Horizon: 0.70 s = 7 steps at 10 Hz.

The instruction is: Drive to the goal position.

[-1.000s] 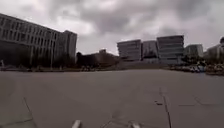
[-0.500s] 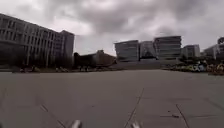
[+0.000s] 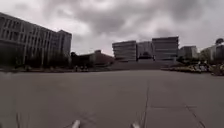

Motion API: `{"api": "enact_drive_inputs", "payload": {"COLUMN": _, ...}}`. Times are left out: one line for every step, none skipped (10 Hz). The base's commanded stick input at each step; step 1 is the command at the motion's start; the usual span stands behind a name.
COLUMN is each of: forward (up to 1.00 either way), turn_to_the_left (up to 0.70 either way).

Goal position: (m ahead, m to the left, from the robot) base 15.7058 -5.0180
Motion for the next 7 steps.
{"api": "enact_drive_inputs", "payload": {"forward": 1.00, "turn_to_the_left": -0.10}}
{"api": "enact_drive_inputs", "payload": {"forward": 1.00, "turn_to_the_left": -0.12}}
{"api": "enact_drive_inputs", "payload": {"forward": 1.00, "turn_to_the_left": -0.19}}
{"api": "enact_drive_inputs", "payload": {"forward": 1.00, "turn_to_the_left": -0.12}}
{"api": "enact_drive_inputs", "payload": {"forward": 1.00, "turn_to_the_left": -0.05}}
{"api": "enact_drive_inputs", "payload": {"forward": 1.00, "turn_to_the_left": -0.19}}
{"api": "enact_drive_inputs", "payload": {"forward": 1.00, "turn_to_the_left": -0.13}}
